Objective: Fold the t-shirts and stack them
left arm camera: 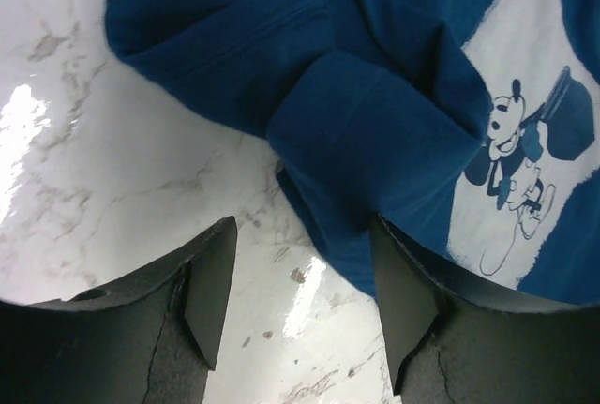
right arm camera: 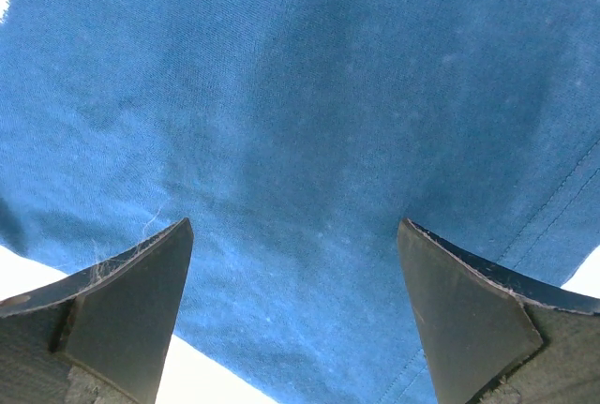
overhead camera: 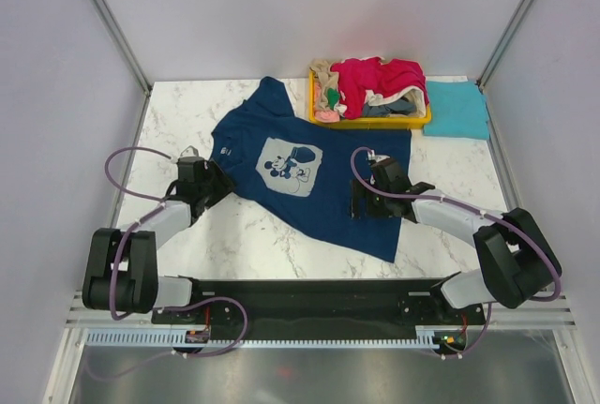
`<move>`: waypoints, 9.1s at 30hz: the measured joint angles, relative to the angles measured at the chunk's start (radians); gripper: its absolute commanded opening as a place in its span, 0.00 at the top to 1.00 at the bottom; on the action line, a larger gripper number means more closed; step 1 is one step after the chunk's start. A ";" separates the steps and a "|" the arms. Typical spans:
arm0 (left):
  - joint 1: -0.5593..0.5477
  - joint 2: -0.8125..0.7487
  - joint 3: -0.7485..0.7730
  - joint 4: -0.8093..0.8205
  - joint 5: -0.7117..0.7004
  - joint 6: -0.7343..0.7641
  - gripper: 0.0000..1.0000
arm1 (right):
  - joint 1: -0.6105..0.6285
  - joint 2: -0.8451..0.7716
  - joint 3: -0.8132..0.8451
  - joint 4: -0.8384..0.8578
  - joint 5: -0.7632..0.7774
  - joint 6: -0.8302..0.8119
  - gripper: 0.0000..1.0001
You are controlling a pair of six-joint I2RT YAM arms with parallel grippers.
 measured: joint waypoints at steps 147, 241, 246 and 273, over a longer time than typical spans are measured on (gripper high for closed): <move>0.228 -0.043 -0.056 -0.178 0.093 -0.089 0.98 | 0.068 -0.308 -0.232 -0.021 0.058 0.259 0.02; 0.155 -0.069 0.585 -0.797 0.182 0.192 0.98 | -0.132 -0.421 0.047 -0.357 0.303 0.276 1.00; 0.104 0.066 0.715 -0.770 0.168 0.188 0.98 | -0.144 -0.364 0.047 -0.312 0.272 0.247 1.00; -0.008 0.787 1.447 -0.937 0.039 0.206 0.50 | -0.325 -0.013 0.119 -0.137 0.190 0.205 0.43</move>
